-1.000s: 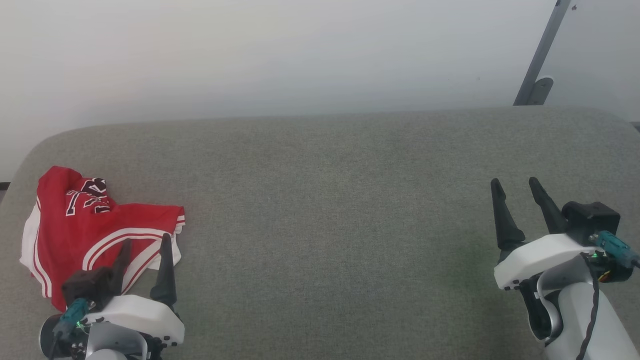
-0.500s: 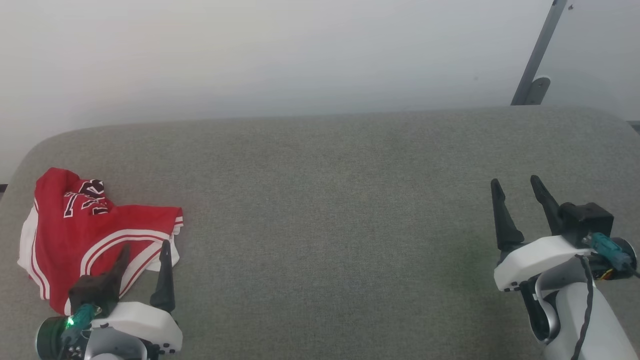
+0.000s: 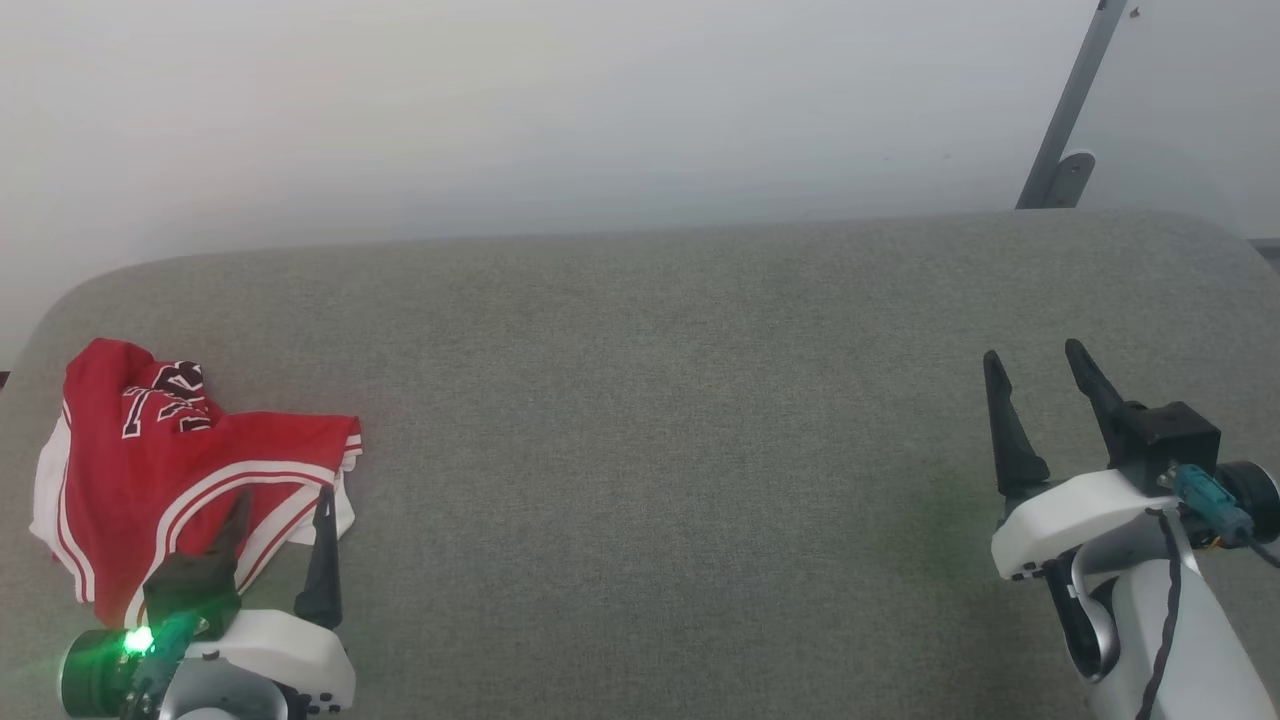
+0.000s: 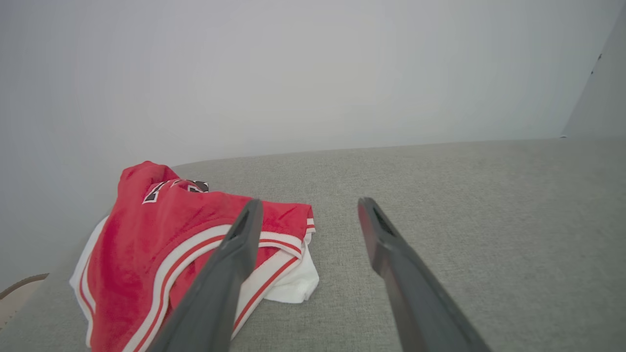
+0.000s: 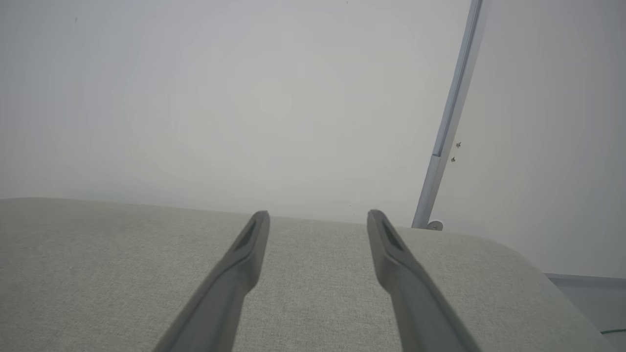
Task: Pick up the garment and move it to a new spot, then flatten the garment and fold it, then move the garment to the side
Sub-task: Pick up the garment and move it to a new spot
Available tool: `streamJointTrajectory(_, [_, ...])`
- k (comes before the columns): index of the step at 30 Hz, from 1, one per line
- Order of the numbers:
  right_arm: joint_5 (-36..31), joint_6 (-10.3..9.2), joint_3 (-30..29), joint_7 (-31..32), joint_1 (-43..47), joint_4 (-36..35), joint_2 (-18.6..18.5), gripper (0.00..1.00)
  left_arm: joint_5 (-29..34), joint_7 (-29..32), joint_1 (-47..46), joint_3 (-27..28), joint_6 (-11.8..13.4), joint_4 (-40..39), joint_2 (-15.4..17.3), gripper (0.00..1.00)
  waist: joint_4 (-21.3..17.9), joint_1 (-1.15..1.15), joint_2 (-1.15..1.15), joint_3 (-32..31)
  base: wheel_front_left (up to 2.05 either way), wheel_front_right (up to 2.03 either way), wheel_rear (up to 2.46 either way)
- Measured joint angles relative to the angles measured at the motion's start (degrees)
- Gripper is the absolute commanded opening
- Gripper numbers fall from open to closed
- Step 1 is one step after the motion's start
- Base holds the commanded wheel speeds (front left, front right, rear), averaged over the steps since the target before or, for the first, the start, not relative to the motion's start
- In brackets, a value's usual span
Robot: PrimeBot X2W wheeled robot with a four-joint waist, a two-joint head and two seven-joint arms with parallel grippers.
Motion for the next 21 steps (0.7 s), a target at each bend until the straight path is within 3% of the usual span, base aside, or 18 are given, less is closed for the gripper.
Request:
streamJointTrajectory(11, [-3.0,0.00,-0.7,-1.0,0.0,-0.2,0.3,1.00,4.0,-1.0,-1.0,1.2,-1.2,1.5,-0.7,1.00,1.3,0.00,0.00,0.0,0.00,0.00,0.00])
streamJointTrajectory(21, [-2.4,0.00,3.1,-1.2,0.9,-0.2,0.9,1.00,4.3,-1.2,-1.3,3.9,-0.7,2.5,-2.3,1.00,7.7,0.00,0.00,0.1,0.00,0.00,0.00])
